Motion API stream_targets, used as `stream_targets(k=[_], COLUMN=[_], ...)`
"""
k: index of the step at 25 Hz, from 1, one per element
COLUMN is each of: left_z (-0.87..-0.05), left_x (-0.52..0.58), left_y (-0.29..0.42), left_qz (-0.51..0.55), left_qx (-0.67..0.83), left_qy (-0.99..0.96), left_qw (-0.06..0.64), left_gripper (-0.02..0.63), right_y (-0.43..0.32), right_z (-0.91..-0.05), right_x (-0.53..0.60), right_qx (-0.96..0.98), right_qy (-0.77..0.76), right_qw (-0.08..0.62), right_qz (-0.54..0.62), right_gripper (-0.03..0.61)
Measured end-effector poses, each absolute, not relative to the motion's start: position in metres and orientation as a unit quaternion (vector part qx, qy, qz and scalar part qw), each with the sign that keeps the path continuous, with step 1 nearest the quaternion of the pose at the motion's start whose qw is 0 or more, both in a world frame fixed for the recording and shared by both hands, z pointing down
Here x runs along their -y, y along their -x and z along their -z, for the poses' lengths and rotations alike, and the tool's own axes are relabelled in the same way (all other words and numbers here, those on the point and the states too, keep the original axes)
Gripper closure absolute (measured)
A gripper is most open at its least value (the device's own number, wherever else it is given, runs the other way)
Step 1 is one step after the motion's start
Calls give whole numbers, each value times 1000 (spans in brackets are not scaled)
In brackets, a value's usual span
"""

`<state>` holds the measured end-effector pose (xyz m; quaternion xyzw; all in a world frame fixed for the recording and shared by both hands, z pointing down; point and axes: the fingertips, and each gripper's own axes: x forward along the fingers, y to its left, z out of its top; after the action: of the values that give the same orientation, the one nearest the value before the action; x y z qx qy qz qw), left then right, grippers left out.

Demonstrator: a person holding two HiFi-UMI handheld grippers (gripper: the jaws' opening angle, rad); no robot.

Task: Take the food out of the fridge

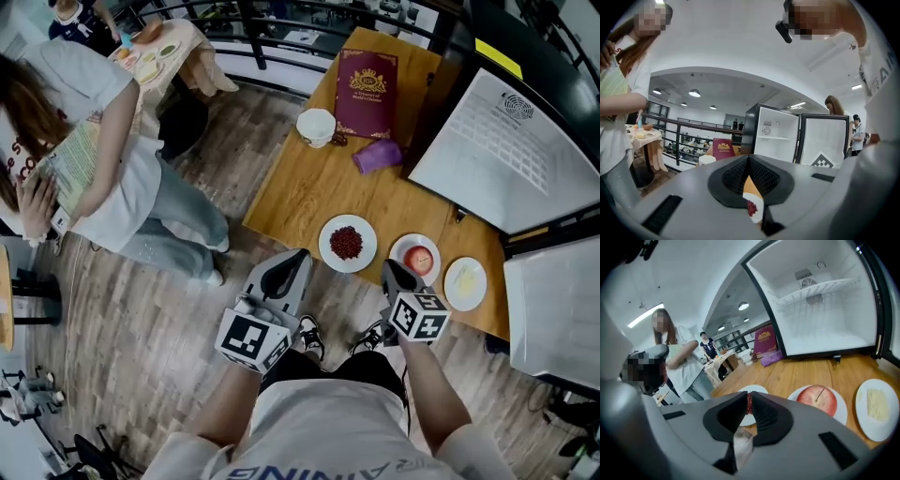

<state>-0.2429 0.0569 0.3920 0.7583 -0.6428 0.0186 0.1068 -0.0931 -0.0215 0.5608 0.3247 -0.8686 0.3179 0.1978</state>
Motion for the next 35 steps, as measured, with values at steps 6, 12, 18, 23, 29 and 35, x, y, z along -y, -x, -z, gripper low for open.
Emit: stream_targets(k=[6,12,18,23,29,35], left_z=[-353,-325,-301,-281,-273,-272], left_x=[-25,4,24,31,34,37], left_y=[209,176,144,130,122,120], left_qz=[11,18,18,19,21,20], left_qx=[611,589,565,553,546,545], left_qy=[-787,-806,-825,-833,-837,-838], left_qw=[84,53,21,1,-8,-9], left_gripper=[606,606,606,606,606,606], right_y=[52,13,-18,-34,-48,-47], right_z=[-491,-404,-328,-293,-282,-277], right_x=[54,76,86,90,90,91], right_qx=[877,894,896,893,886,884], right_qy=[-381,-411,-431,-443,-458,-463], right_qw=[122,65,30,10,9,15], right_qz=[-266,-164,-104,-82,-71,-61], right_gripper=[555,558,558,558,558,558])
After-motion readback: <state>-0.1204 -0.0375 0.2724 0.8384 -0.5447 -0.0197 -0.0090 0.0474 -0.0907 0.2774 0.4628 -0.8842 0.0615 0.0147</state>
